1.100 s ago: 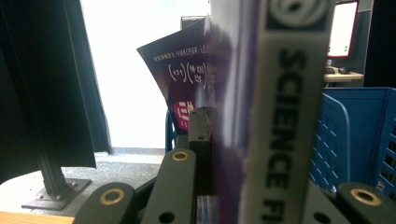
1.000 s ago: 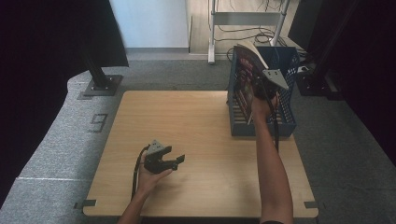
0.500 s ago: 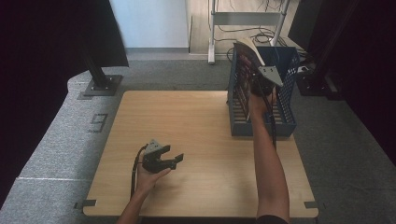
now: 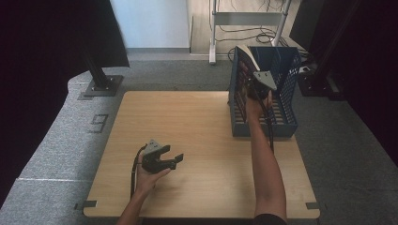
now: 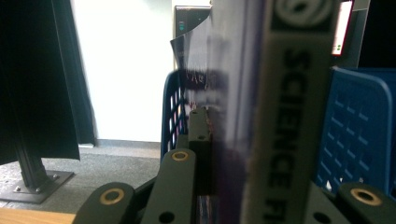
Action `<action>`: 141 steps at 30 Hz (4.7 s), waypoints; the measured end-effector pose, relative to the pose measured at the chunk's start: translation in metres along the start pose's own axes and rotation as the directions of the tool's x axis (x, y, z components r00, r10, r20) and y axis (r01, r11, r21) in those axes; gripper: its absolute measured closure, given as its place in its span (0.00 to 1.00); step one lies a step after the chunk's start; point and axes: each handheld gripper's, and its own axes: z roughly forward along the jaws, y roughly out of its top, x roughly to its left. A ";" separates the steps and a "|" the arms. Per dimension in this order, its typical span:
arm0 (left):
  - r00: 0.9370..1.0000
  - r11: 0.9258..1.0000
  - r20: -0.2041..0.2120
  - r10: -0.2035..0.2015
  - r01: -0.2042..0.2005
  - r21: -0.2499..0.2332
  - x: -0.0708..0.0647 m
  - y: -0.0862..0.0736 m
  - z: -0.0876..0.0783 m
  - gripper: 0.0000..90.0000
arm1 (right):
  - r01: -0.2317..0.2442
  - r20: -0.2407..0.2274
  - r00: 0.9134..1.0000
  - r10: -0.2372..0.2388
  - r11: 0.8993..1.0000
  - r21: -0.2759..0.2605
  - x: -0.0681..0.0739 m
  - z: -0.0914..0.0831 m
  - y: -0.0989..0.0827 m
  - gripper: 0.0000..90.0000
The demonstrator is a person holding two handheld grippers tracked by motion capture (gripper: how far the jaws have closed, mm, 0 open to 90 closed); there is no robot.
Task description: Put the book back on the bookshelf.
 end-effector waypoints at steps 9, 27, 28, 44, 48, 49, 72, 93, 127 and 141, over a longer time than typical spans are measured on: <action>1.000 1.000 -0.003 0.000 0.000 -0.002 0.000 0.000 -0.001 0.28 | -0.003 -0.009 1.000 0.003 0.999 0.043 -0.001 0.006 -0.023 0.91; 1.000 1.000 -0.003 0.009 -0.009 0.000 -0.001 0.001 -0.002 0.28 | 0.029 -0.068 0.997 -0.022 0.995 0.093 0.001 -0.018 -0.030 0.87; 1.000 1.000 -0.003 0.009 -0.009 0.000 -0.001 0.001 -0.002 0.27 | 0.029 -0.070 0.997 -0.022 0.995 0.096 0.001 -0.020 -0.030 0.87; 1.000 1.000 -0.002 0.005 -0.005 -0.010 0.000 0.002 -0.005 0.28 | 0.082 -0.046 0.996 -0.076 0.986 0.148 0.001 -0.013 -0.038 0.91; 1.000 1.000 -0.005 0.007 -0.007 -0.009 0.000 0.002 -0.004 0.27 | 0.064 -0.009 0.998 -0.063 0.989 0.132 -0.002 -0.008 -0.037 0.91; 1.000 1.000 -0.004 0.006 -0.006 -0.009 0.001 0.002 -0.004 0.27 | 0.061 0.000 0.998 -0.062 0.990 0.126 -0.002 -0.007 -0.036 0.91; 1.000 1.000 -0.006 0.000 0.000 0.003 0.004 0.000 -0.001 0.28 | 0.125 -0.061 0.991 -0.120 0.989 0.075 0.019 0.013 -0.041 0.86; 1.000 1.000 0.000 0.011 -0.011 0.007 0.001 0.001 0.000 0.28 | 0.161 -0.211 0.968 -0.132 0.978 0.129 0.010 -0.011 -0.049 0.75; 1.000 1.000 0.001 0.008 -0.008 0.006 0.001 0.000 0.000 0.28 | 0.180 -0.188 0.970 -0.154 0.975 0.132 0.014 -0.006 -0.049 0.55; 1.000 1.000 0.010 0.016 -0.016 0.010 -0.003 0.000 0.001 0.28 | 0.138 -0.176 0.978 -0.116 0.984 0.116 0.016 -0.034 -0.042 0.50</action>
